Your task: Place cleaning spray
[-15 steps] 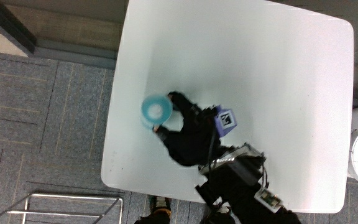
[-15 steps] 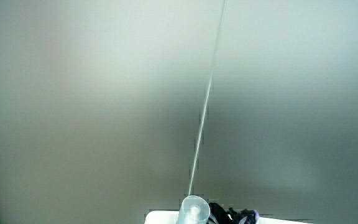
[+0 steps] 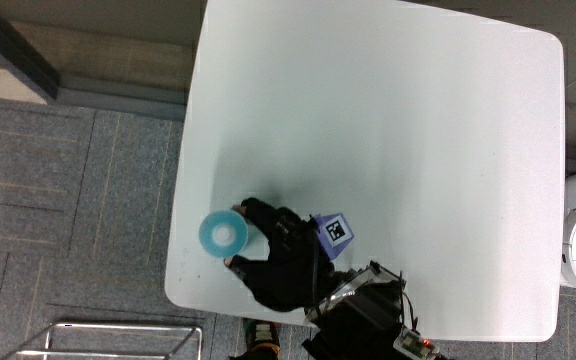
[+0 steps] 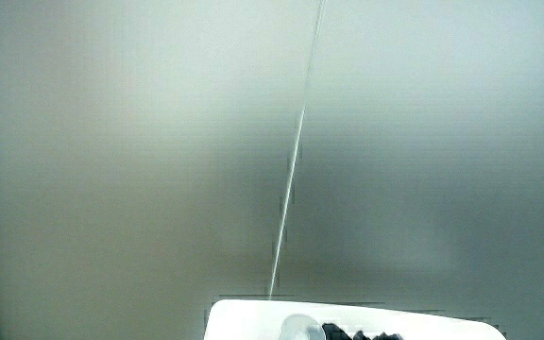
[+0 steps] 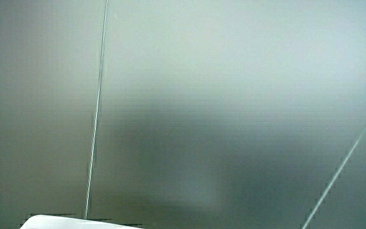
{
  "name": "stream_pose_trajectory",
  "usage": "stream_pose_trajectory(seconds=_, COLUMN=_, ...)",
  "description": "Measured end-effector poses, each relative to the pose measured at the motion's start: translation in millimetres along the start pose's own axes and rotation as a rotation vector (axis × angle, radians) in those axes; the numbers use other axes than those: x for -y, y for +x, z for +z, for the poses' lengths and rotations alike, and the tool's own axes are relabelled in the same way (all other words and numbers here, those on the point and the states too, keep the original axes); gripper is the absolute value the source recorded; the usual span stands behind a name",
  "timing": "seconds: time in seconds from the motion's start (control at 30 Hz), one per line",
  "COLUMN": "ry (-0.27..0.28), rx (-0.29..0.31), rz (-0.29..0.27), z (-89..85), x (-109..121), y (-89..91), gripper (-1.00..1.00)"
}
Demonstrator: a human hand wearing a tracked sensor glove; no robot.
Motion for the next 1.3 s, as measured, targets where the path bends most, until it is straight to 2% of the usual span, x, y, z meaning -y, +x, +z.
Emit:
stream_pose_trajectory(seconds=0.03, ry=-0.005, rx=0.008, rz=0.031, z=-0.4, x=2, y=4.0, gripper=0.0)
stream_pose_trajectory(seconds=0.07, ry=0.002, rx=-0.018, rz=-0.007, z=-2.6, x=4, y=0.5, gripper=0.0)
stream_pose_trajectory(seconds=0.13, ry=0.002, rx=-0.037, rz=-0.018, z=-5.2, x=7, y=-0.6, gripper=0.0)
stream_pose_trajectory(seconds=0.23, ry=0.002, rx=-0.028, rz=-0.004, z=-8.3, x=11, y=3.3, gripper=0.0)
stream_pose_trajectory(seconds=0.27, ry=-0.002, rx=-0.038, rz=-0.027, z=-10.2, x=13, y=2.1, gripper=0.0)
stream_pose_trajectory(seconds=0.3, ry=0.007, rx=-0.029, rz=-0.018, z=-11.5, x=15, y=2.6, gripper=0.0)
stream_pose_trajectory(seconds=0.37, ry=-0.002, rx=-0.004, rz=-0.05, z=-12.8, x=17, y=9.0, gripper=0.0)
stream_pose_trajectory(seconds=0.4, ry=0.0, rx=-0.02, rz=-0.052, z=-14.8, x=17, y=3.4, gripper=0.0)
stream_pose_trajectory(seconds=0.43, ry=-0.003, rx=-0.011, rz=-0.052, z=-14.6, x=18, y=5.8, gripper=0.0)
stream_pose_trajectory(seconds=0.57, ry=-0.002, rx=-0.04, rz=-0.081, z=-13.1, x=21, y=6.2, gripper=-0.12)
stream_pose_trajectory(seconds=0.6, ry=-0.007, rx=-0.036, rz=-0.065, z=-12.6, x=21, y=4.8, gripper=-0.15)
stream_pose_trajectory(seconds=0.63, ry=-0.01, rx=-0.033, rz=-0.092, z=-12.0, x=23, y=5.9, gripper=-0.18)
stream_pose_trajectory(seconds=0.67, ry=-0.011, rx=-0.018, rz=-0.083, z=-11.0, x=22, y=7.1, gripper=-0.21)
stream_pose_trajectory(seconds=0.7, ry=-0.006, rx=-0.031, rz=-0.057, z=-11.4, x=21, y=5.8, gripper=-0.24)
stream_pose_trajectory(seconds=0.73, ry=-0.007, rx=-0.027, rz=-0.082, z=-11.6, x=22, y=5.0, gripper=-0.27)
stream_pose_trajectory(seconds=0.77, ry=-0.013, rx=-0.039, rz=-0.077, z=-12.0, x=21, y=4.0, gripper=-0.3)
stream_pose_trajectory(seconds=0.8, ry=-0.021, rx=-0.007, rz=-0.081, z=-10.7, x=21, y=7.6, gripper=-0.33)
stream_pose_trajectory(seconds=0.83, ry=-0.02, rx=-0.025, rz=-0.074, z=-11.5, x=20, y=5.3, gripper=-0.36)
stream_pose_trajectory(seconds=0.87, ry=-0.021, rx=-0.002, rz=-0.086, z=-11.2, x=20, y=6.5, gripper=-0.39)
stream_pose_trajectory(seconds=0.9, ry=-0.023, rx=-0.038, rz=-0.09, z=-12.3, x=20, y=5.2, gripper=-0.42)
stream_pose_trajectory(seconds=0.97, ry=-0.026, rx=-0.025, rz=-0.08, z=-11.1, x=19, y=6.0, gripper=-0.48)
stream_pose_trajectory(seconds=1.0, ry=-0.021, rx=-0.027, rz=-0.097, z=-11.2, x=19, y=4.1, gripper=-0.52)
stream_pose_trajectory(seconds=1.03, ry=-0.031, rx=-0.019, rz=-0.072, z=-11.2, x=18, y=3.9, gripper=-0.55)
stream_pose_trajectory(seconds=1.07, ry=-0.026, rx=-0.044, rz=-0.075, z=-12.0, x=18, y=3.2, gripper=-0.58)
stream_pose_trajectory(seconds=1.1, ry=-0.026, rx=-0.027, rz=-0.07, z=-11.2, x=18, y=6.3, gripper=-0.61)
stream_pose_trajectory(seconds=1.13, ry=-0.025, rx=-0.027, rz=-0.092, z=-10.9, x=18, y=6.9, gripper=-0.64)
stream_pose_trajectory(seconds=1.17, ry=-0.022, rx=-0.03, rz=-0.068, z=-10.9, x=18, y=6.7, gripper=-0.67)
stream_pose_trajectory(seconds=1.2, ry=-0.028, rx=-0.04, rz=-0.098, z=-11.3, x=17, y=6.2, gripper=-0.7)
stream_pose_trajectory(seconds=1.23, ry=-0.034, rx=-0.015, rz=-0.105, z=-10.6, x=17, y=8.9, gripper=-0.73)
stream_pose_trajectory(seconds=1.3, ry=-0.038, rx=-0.008, rz=-0.085, z=-11.6, x=15, y=5.0, gripper=-0.79)
